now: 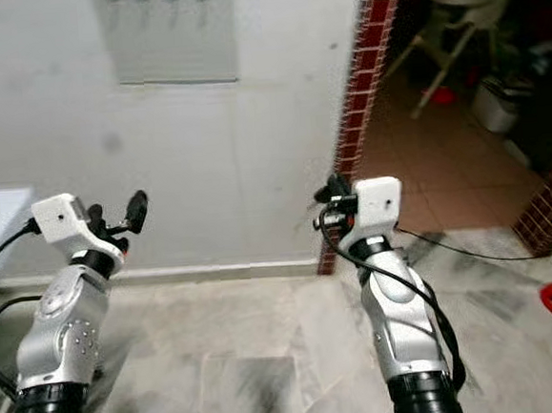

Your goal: Hang keys on a hook

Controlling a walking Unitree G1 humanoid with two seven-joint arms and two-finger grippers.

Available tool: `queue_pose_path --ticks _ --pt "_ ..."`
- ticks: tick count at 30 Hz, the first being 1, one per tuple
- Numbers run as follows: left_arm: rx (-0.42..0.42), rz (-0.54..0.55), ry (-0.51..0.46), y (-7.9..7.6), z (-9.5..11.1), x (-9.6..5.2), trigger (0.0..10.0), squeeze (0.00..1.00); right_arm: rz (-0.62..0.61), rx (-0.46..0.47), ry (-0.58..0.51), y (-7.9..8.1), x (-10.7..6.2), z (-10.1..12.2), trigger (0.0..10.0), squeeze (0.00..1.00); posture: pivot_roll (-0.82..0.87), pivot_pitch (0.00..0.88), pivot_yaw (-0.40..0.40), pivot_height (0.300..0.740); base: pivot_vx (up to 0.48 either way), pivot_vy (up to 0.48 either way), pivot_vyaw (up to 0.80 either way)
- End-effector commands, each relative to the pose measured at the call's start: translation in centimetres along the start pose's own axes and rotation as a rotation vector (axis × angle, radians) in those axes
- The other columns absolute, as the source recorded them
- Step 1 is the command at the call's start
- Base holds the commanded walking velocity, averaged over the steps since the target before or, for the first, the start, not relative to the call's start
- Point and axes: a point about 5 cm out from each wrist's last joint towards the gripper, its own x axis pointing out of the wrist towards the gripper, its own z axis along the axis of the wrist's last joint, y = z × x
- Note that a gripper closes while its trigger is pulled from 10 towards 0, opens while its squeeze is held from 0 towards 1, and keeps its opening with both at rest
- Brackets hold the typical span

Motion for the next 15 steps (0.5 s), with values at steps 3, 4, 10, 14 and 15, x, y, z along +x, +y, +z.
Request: queue_pose_path --ticks 3,4,10,14,15 --pt "0.005 -0.016 0.008 -0.52 -0.19 0.18 10.0 0.0 -0.02 0.001 -0.016 -0.58 -0.18 0.37 10.0 0.0 0.03 0.0 -0.012 0.732 0.48 0.0 0.0" --pt "0.004 -0.016 0.008 -0.53 -0.19 0.19 10.0 0.0 -0.021 0.002 -0.016 -0.62 -0.2 0.37 10.0 0.0 0.03 0.0 -0.012 0.732 0.48 0.0 0.0" --pt "-0.002 -0.015 0.008 -0.58 -0.31 0.14 10.0 0.0 -0.021 0.001 -0.013 -0.77 -0.28 0.37 10.0 0.0 0.03 0.0 -0.018 0.732 0.48 0.0 0.0" --pt "-0.004 -0.014 0.009 -0.63 -0.4 0.11 10.0 0.0 -0.017 0.0 -0.012 -0.8 -0.31 0.37 10.0 0.0 0.03 0.0 -0.021 0.732 0.474 0.0 0.0" --pt "-0.004 -0.014 0.009 -0.63 -0.4 0.11 10.0 0.0 -0.017 0.0 -0.012 -0.8 -0.31 0.37 10.0 0.0 0.03 0.0 -0.021 0.732 0.472 0.0 0.0"
